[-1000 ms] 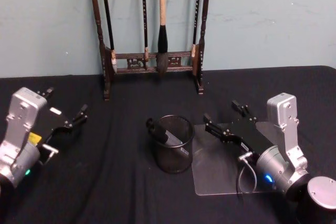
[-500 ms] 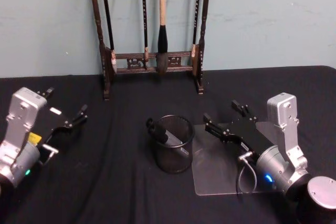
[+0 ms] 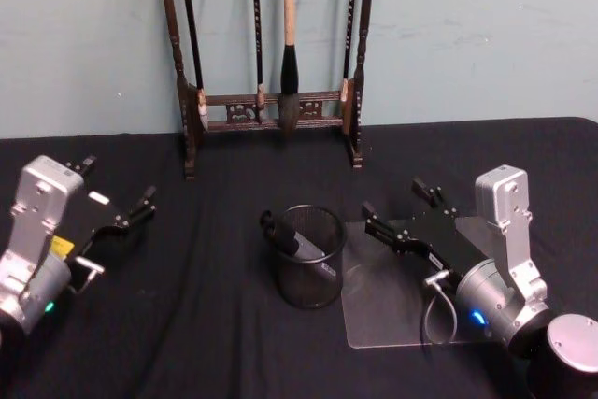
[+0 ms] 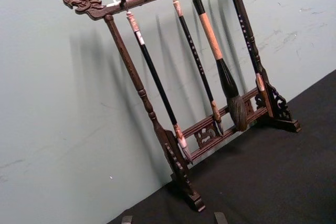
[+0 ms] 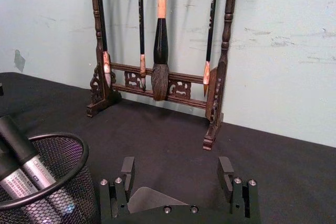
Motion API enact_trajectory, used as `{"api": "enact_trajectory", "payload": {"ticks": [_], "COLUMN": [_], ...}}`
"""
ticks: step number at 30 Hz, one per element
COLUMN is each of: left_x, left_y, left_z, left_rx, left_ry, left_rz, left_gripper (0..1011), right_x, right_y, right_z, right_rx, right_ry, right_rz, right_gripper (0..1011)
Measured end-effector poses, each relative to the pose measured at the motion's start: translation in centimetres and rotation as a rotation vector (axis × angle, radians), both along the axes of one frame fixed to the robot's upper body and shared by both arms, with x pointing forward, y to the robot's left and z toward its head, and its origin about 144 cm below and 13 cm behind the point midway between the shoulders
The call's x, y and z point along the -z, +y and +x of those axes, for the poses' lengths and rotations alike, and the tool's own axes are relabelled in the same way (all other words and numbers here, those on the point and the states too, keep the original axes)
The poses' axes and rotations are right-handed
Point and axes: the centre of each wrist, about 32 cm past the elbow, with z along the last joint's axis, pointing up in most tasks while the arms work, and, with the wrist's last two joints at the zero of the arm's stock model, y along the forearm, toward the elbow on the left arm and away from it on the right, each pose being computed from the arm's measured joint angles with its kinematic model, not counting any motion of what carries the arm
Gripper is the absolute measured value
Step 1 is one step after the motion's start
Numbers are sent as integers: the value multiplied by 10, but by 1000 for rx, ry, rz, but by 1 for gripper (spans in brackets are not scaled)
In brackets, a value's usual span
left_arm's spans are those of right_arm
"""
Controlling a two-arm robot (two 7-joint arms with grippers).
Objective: Pick up the water-based marker from the table and place it into the pen holder.
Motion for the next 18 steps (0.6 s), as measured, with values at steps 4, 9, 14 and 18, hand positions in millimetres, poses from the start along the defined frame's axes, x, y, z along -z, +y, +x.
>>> {"api": "enact_trajectory", "payload": {"ticks": [4,9,14,18], "left_x": [0,0,0,0], "left_y": [0,0,0,0], "left_z": [0,0,0,0], "left_rx": [0,0,0,0], "left_ry": [0,0,0,0], "left_rz": [0,0,0,0], "left_gripper": [1009,1009,1009,1009], "right_x": [0,0,0,0], "right_y": [0,0,0,0], "right_z": [0,0,0,0], "right_rx": [0,0,0,0], "right_ry": [0,0,0,0], "right_rz": [0,0,0,0], "right_gripper": [1003,1003,1002,1002]}}
